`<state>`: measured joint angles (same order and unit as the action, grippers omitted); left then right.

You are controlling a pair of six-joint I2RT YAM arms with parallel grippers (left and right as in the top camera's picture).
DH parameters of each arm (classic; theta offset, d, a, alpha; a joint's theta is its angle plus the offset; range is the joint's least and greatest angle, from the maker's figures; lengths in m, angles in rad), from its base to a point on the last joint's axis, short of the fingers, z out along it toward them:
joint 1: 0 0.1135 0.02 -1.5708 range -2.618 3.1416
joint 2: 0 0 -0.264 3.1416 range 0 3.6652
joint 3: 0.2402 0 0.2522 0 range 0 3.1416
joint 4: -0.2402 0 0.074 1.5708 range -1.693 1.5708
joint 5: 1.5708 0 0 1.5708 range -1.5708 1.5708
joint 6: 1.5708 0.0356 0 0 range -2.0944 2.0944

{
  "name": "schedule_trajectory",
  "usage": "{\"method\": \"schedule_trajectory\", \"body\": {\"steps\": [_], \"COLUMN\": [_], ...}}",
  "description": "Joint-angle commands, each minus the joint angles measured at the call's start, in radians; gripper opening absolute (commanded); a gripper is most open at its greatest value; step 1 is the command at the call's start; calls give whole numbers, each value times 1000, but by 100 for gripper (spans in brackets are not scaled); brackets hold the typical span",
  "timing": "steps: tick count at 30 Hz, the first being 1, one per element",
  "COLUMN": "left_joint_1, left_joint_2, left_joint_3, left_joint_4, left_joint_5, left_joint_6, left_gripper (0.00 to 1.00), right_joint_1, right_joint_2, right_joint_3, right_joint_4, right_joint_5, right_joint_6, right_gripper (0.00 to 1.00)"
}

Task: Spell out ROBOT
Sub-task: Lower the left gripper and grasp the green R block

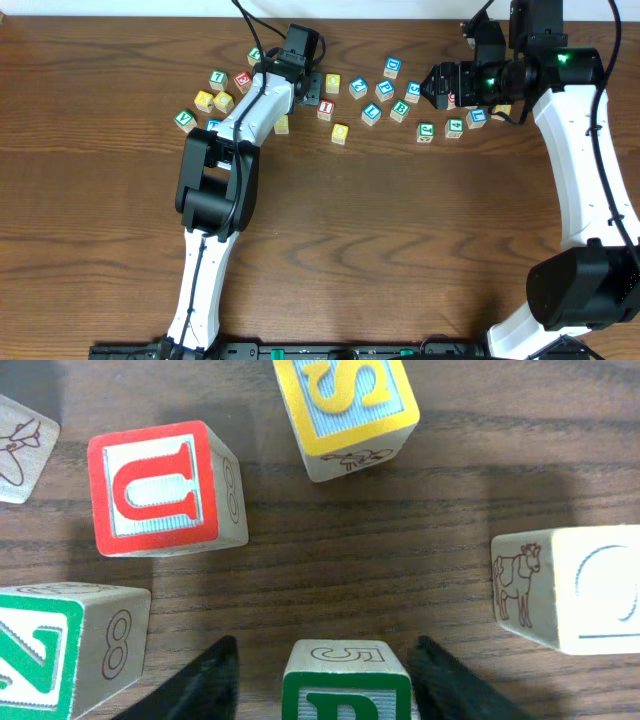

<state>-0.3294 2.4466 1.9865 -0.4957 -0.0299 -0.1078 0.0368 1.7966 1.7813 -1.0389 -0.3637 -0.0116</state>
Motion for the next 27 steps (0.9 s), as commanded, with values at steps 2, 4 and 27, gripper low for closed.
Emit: {"method": "schedule_trajectory", "body": {"steps": [2, 4, 27], "left_joint_1": [-3, -3, -3], "left_joint_2": [6, 6, -119], "left_joint_3": [13, 13, 14], "left_joint_4": [0, 0, -10], "left_joint_5": [-13, -13, -17], "left_joint_6": [-6, -6, -6], "left_gripper": [49, 45, 32], "right_joint_1": [-4, -4, -4], "right_joint_2": [6, 6, 6], "right_joint_3": [23, 23, 23], "right_joint_4": [-2, -2, -2], "right_joint_5": [-9, -9, -9], "right_joint_6": [-5, -5, -5], "right_gripper": [99, 99, 99]}}
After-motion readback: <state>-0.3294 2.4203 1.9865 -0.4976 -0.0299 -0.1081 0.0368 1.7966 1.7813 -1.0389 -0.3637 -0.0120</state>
